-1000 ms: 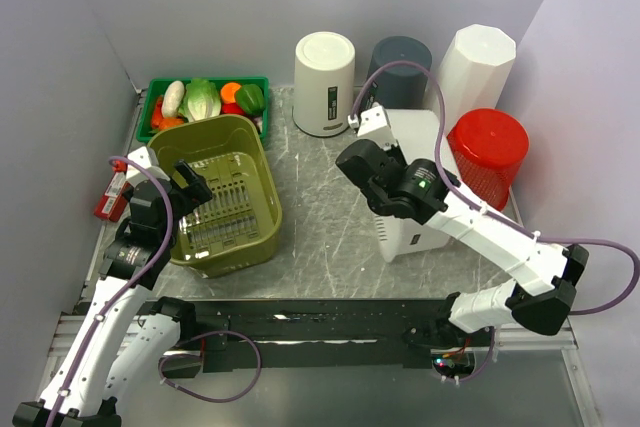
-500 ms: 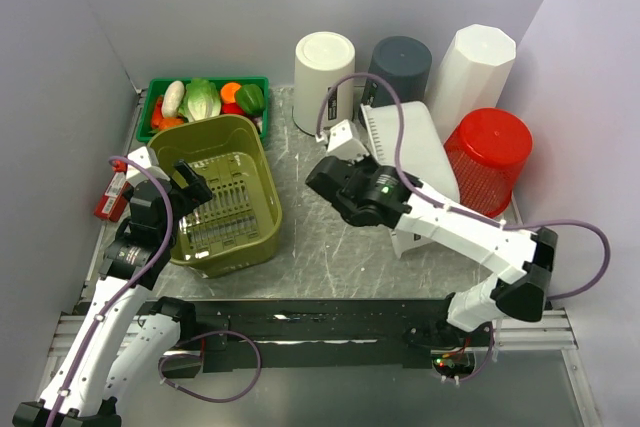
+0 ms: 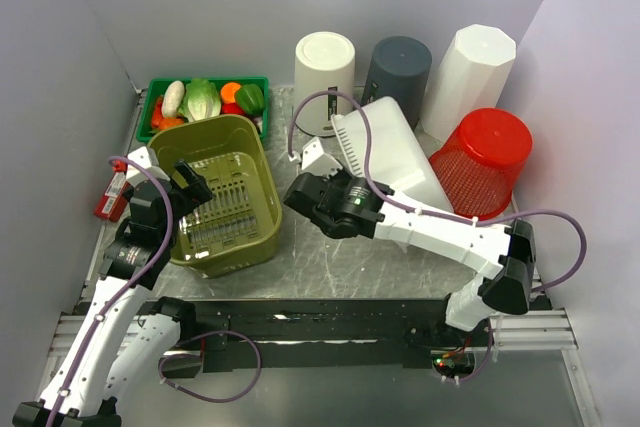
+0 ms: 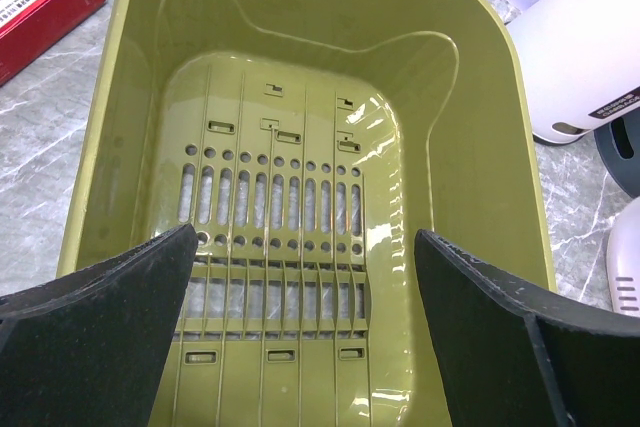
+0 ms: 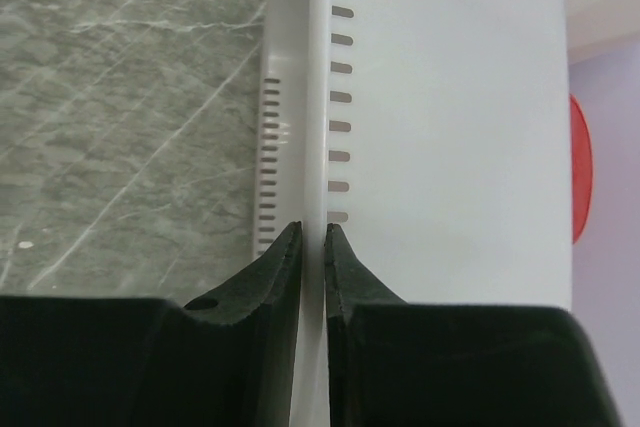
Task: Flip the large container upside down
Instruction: Turn the container upside down at the center of the board.
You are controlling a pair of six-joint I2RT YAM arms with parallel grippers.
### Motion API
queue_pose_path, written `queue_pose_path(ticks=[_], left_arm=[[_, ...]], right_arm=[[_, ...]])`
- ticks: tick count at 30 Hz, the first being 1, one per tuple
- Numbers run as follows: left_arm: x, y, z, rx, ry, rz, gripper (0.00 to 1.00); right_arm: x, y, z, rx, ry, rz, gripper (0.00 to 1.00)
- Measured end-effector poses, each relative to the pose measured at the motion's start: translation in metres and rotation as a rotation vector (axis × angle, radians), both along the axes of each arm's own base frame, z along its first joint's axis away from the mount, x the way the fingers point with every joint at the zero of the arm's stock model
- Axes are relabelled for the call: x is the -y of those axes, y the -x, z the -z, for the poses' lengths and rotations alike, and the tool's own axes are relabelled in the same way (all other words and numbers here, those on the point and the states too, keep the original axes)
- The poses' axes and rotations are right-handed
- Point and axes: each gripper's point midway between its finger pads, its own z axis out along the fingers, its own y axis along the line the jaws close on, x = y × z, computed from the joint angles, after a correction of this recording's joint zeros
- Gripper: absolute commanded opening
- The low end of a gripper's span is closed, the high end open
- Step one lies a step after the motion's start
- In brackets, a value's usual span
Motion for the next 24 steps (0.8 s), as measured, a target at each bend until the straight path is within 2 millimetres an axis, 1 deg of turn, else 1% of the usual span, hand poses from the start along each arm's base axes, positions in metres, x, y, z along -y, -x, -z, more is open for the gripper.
queue_pose_path(ticks=[4,17,24], left_arm=[[0.0,0.0,0.0,0.0,0.0,0.0,0.96],[0.0,0.0,0.0,0.0,0.0,0.0,0.96],[0.0,0.0,0.0,0.0,0.0,-0.001,0.96]], right_arm=[[-0.011,0.003,0.009,-0.032,-0.015,-0.028,0.0],[-0.045,0.012,0.034,-0.139,-0.154,-0.077,0.0],[-0.065,0.021,0.055,-0.196,-0.211,-0.083,0.0]])
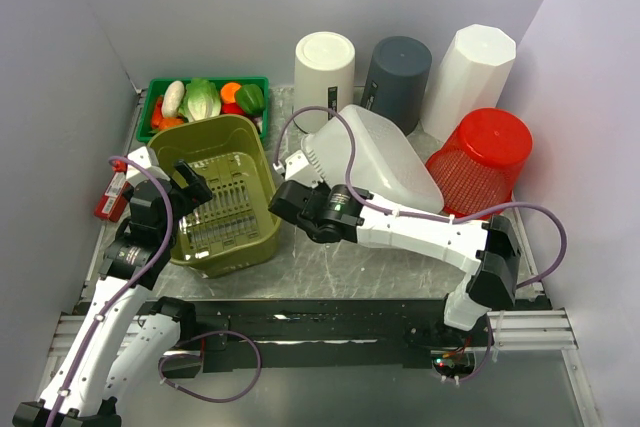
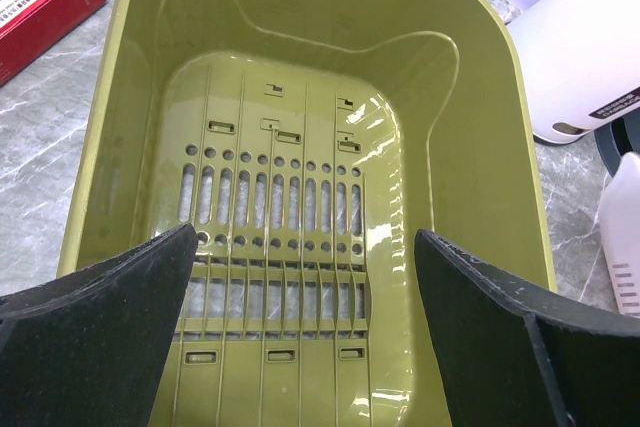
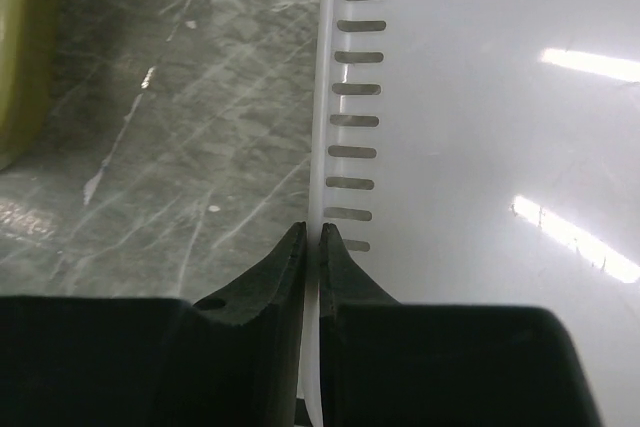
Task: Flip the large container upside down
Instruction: Turn the container upside down at the center of the board.
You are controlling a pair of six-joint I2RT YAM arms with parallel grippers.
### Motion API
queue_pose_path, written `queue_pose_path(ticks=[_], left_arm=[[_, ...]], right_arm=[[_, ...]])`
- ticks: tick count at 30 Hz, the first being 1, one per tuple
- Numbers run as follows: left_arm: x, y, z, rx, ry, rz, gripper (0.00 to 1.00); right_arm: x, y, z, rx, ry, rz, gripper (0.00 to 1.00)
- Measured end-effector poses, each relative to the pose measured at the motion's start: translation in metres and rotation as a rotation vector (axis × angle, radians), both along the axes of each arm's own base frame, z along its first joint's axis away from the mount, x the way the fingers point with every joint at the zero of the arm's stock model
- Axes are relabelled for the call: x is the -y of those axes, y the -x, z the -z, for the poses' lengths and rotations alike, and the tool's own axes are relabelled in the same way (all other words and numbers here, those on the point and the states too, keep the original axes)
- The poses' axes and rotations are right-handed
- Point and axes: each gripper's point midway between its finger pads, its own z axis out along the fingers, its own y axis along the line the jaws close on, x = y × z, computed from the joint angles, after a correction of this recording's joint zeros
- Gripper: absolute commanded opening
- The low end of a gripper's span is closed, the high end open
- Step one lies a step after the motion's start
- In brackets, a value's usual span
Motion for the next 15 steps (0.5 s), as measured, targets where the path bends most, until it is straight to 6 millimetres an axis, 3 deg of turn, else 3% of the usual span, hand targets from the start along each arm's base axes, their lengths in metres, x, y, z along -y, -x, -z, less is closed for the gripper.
queue_pose_path(ticks=[15], left_arm=[[0.0,0.0,0.0,0.0,0.0,0.0,0.96]], right_arm=[[-0.027,0.01,0.037,-0.075,-0.156,0.039,0.0]])
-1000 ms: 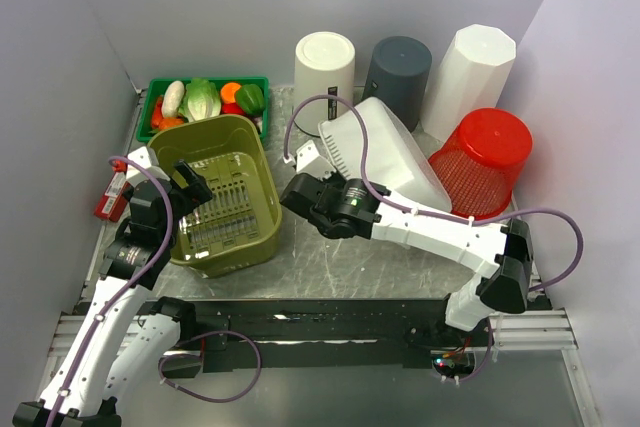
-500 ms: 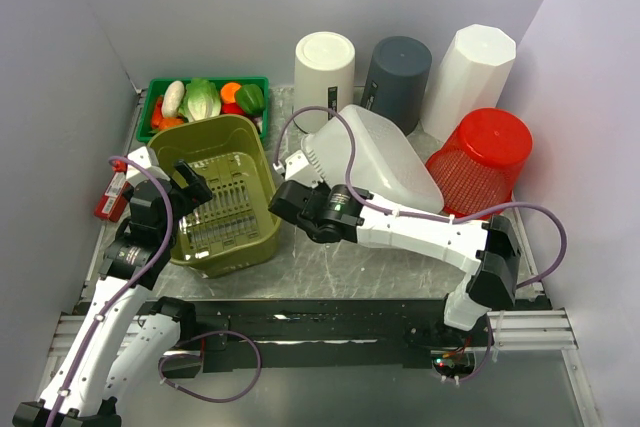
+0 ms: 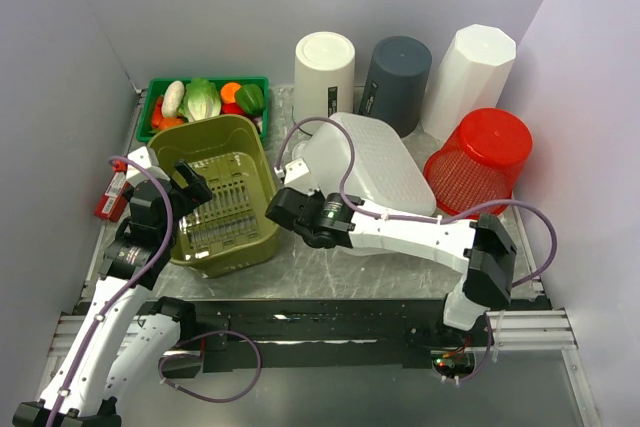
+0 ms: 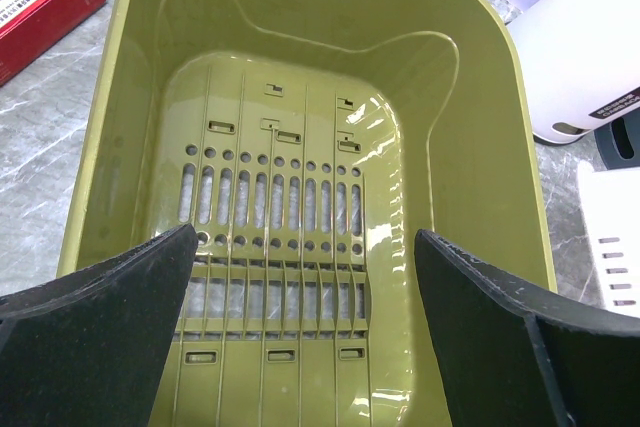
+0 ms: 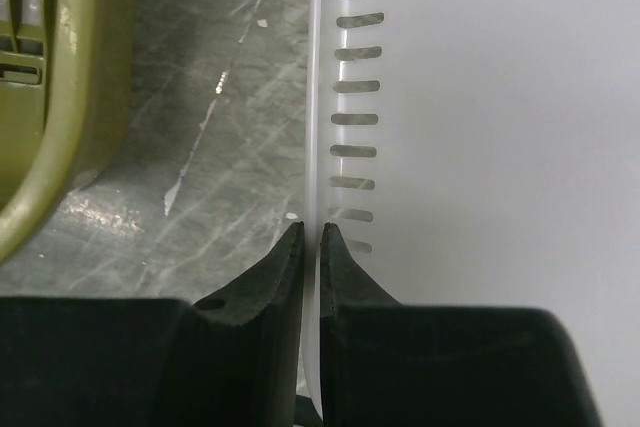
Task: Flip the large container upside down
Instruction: Turn the container upside down at the center of the board.
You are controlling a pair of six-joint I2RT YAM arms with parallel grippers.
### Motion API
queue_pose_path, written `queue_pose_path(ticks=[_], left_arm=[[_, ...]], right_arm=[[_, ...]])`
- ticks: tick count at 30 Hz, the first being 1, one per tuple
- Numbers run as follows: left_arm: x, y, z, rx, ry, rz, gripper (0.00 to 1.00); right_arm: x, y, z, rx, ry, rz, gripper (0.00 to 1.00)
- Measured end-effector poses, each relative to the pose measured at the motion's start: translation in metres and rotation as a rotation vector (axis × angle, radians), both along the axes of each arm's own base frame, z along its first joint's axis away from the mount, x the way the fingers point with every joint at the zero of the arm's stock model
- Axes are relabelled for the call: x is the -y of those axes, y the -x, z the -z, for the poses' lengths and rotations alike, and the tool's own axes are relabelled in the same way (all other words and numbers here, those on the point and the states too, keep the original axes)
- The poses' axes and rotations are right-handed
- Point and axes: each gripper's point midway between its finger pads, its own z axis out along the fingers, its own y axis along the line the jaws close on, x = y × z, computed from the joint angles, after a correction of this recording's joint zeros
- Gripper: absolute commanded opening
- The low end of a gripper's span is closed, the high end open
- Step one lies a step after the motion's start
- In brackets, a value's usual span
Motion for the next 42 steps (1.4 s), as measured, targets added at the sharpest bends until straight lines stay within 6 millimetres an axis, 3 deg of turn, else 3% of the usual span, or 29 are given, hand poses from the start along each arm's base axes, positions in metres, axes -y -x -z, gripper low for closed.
queue_pose_path(ticks=[17,42], left_arm=[[0.0,0.0,0.0,0.0,0.0,0.0,0.96],[0.0,0.0,0.0,0.0,0.0,-0.001,0.96]], right_arm=[[-0.027,-0.002,0.073,-0.08,0.072,0.003,0.03],[-0.06,0.001,0.085,-0.142,-0.029,-0.019,0.25]])
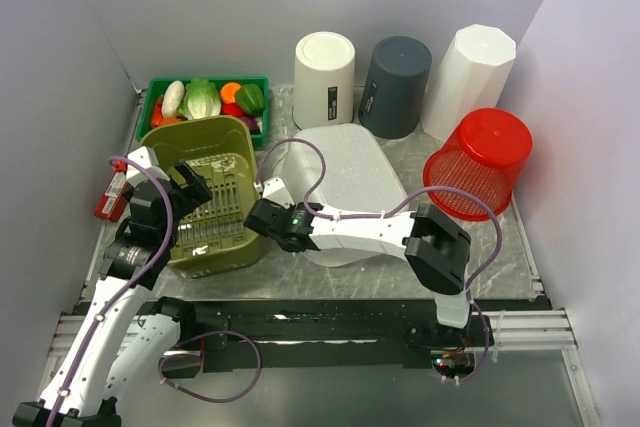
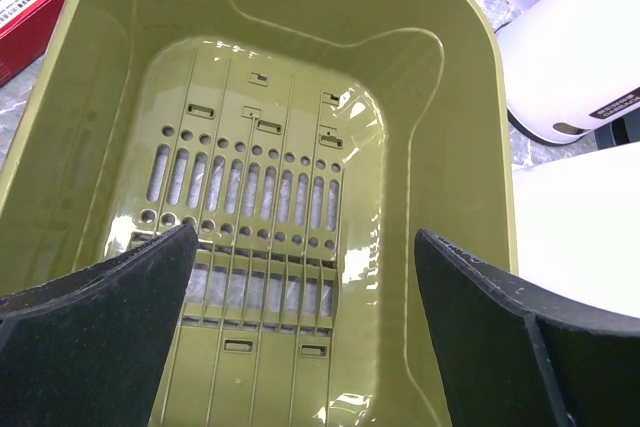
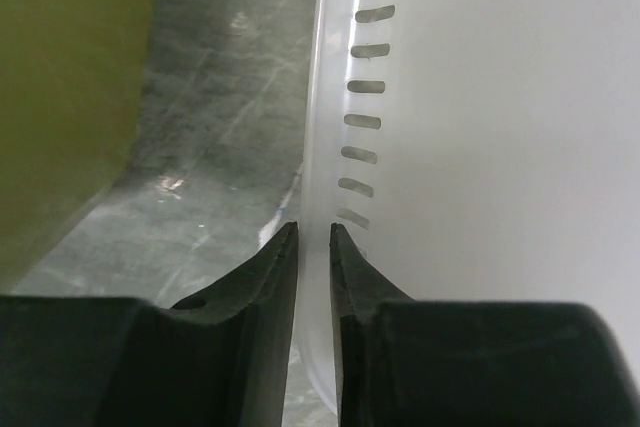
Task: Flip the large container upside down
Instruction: Turn the container upside down at the center of the board.
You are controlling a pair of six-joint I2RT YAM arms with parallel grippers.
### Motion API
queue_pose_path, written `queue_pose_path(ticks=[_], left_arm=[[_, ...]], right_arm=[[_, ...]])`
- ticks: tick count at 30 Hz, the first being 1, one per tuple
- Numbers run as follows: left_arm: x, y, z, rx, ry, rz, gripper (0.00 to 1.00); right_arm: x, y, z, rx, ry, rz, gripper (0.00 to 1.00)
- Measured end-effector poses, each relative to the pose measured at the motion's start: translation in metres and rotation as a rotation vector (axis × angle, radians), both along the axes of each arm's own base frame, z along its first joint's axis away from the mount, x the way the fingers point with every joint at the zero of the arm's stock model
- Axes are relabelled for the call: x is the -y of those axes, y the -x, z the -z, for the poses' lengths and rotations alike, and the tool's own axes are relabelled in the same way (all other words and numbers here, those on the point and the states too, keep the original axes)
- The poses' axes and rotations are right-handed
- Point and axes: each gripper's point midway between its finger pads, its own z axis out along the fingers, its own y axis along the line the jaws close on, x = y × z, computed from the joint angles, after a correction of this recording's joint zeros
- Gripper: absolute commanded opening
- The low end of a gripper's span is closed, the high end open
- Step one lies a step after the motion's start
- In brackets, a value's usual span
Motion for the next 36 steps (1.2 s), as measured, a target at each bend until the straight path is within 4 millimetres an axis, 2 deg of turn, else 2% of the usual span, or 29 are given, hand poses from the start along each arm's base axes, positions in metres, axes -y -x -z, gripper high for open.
queue_pose_path(ticks=[6,10,17,21,25,27,28,29,30,34,36], left_arm=[[0.0,0.0,0.0,0.0,0.0,0.0,0.96],[0.0,0.0,0.0,0.0,0.0,0.0,0.96],[0.0,0.0,0.0,0.0,0.0,0.0,0.96],[0.0,0.0,0.0,0.0,0.0,0.0,0.96],[0.0,0.0,0.0,0.0,0.0,0.0,0.96],[0.0,0.0,0.0,0.0,0.0,0.0,0.96],[0.0,0.0,0.0,0.0,0.0,0.0,0.96],[0.0,0.0,0.0,0.0,0.0,0.0,0.96],[0.0,0.0,0.0,0.0,0.0,0.0,0.96],[0.0,0.0,0.0,0.0,0.0,0.0,0.96],[0.0,0.0,0.0,0.0,0.0,0.0,0.96]], right_arm=[[-0.003,0.007,0.002,-0.032,-0.035,-0.009,0.26],[-0.006,0.01,0.001,-0.046,-0.056,-0.011,0.31],[-0.016,0.01,-0.017,-0.038,-0.141,-0.02,0.34],[-0.018,0.01,-0.021,-0.037,-0.158,-0.019,0.35],[-0.012,0.014,-0.024,-0.038,-0.167,-0.026,0.43],[-0.011,0.015,-0.035,-0.029,-0.19,-0.032,0.49],[-0.01,0.015,-0.043,-0.019,-0.207,-0.037,0.57],[-0.009,0.015,-0.052,-0.008,-0.229,-0.041,0.61],[-0.009,0.015,-0.065,0.008,-0.26,-0.047,0.65],[-0.007,0.014,-0.118,0.085,-0.388,-0.079,0.91],[-0.004,0.014,-0.14,0.123,-0.431,-0.094,0.94]])
